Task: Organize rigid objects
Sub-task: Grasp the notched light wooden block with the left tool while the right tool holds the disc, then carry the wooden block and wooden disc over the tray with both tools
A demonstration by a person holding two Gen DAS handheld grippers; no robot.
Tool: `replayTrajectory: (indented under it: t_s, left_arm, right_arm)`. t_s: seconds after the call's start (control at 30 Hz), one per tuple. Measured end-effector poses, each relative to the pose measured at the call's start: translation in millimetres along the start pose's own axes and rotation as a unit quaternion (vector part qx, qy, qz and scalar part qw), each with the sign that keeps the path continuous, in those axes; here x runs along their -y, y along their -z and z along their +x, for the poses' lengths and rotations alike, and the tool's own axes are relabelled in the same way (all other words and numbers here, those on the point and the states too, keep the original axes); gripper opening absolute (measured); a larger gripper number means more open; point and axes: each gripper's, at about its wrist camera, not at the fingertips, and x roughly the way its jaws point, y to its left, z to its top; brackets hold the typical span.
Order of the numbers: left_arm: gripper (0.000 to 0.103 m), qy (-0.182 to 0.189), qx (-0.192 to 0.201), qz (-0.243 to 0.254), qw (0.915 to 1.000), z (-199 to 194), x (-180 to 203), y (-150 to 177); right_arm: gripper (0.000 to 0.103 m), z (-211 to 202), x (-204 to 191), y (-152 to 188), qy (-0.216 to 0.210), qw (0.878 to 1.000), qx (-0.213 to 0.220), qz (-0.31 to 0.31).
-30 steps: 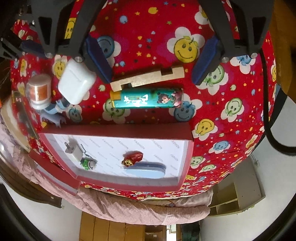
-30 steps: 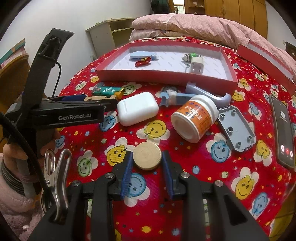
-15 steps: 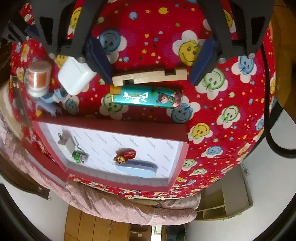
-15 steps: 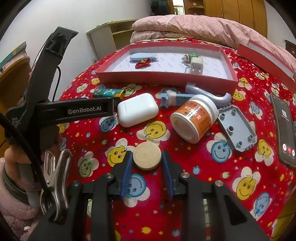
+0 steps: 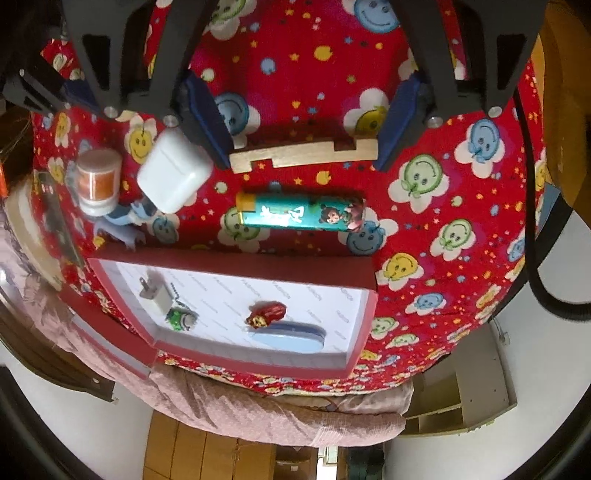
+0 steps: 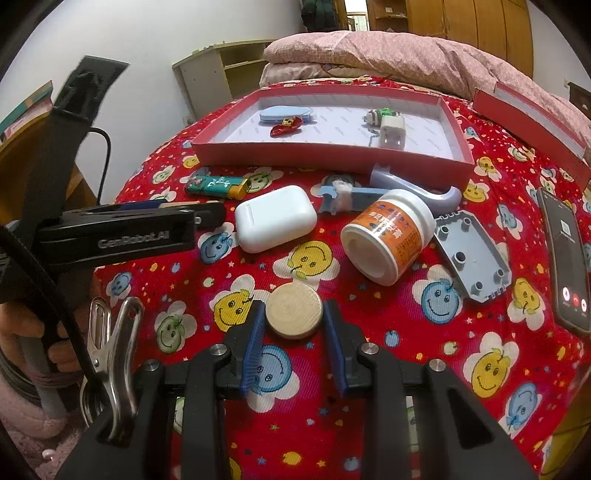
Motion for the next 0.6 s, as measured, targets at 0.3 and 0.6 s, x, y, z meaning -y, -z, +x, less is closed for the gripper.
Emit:
replayTrajectory:
  t_s: [0.3, 0.6]
  left_arm:
    - [0.081, 0.008, 0.021, 0.003, 0.9997, -20.6, -2.5, -4.3]
    - [0.081, 0.014, 0.028, 0.007, 0.9995, -26.8, -1.2, -17.4]
  right_arm:
    - [0.032, -8.9, -0.9, -0.6, -0.014, 1.000, 0.008, 0.009]
    - [0.032, -21.5, 0.4, -10.7, -0.025, 0.999, 0.016, 0.012]
